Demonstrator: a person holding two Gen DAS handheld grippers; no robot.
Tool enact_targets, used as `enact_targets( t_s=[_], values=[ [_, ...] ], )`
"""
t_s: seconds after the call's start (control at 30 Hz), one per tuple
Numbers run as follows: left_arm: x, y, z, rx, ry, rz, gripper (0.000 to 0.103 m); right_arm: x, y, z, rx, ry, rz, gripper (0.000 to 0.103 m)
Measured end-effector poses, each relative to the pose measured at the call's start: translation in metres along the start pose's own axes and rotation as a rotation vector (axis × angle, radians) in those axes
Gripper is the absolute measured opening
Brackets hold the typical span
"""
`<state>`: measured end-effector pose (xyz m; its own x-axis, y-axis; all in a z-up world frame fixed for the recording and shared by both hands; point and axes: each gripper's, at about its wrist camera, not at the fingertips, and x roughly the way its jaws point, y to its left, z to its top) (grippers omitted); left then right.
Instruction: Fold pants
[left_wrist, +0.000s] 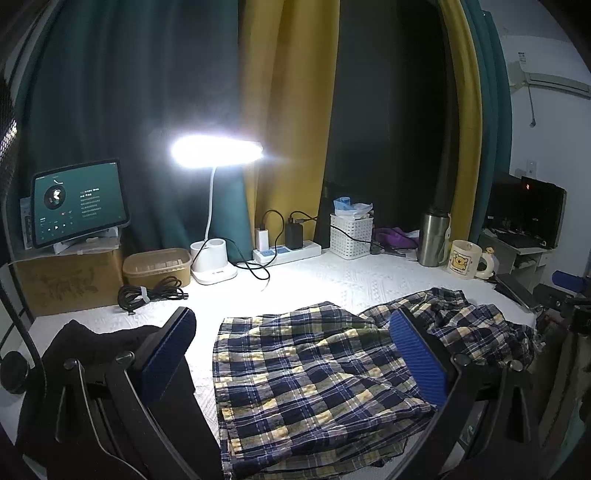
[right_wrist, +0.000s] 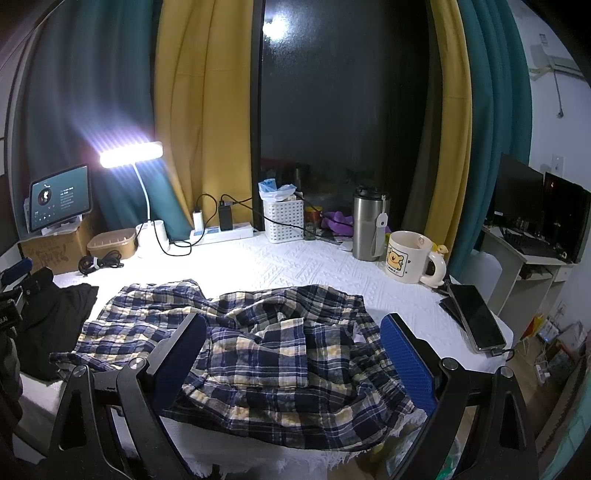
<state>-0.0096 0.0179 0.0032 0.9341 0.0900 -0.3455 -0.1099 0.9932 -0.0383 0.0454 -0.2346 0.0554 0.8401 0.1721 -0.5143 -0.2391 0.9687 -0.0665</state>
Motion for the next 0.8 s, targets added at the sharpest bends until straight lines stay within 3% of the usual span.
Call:
enact_targets(
  t_s=[0.8],
  values=[
    [-0.0013,-0.0007,-0.0001,0.009,-0.002,-0.013,0.103,-0.0001,0.0017,-0.0003,-0.001,-0.004,-0.001,0.096]
  ],
)
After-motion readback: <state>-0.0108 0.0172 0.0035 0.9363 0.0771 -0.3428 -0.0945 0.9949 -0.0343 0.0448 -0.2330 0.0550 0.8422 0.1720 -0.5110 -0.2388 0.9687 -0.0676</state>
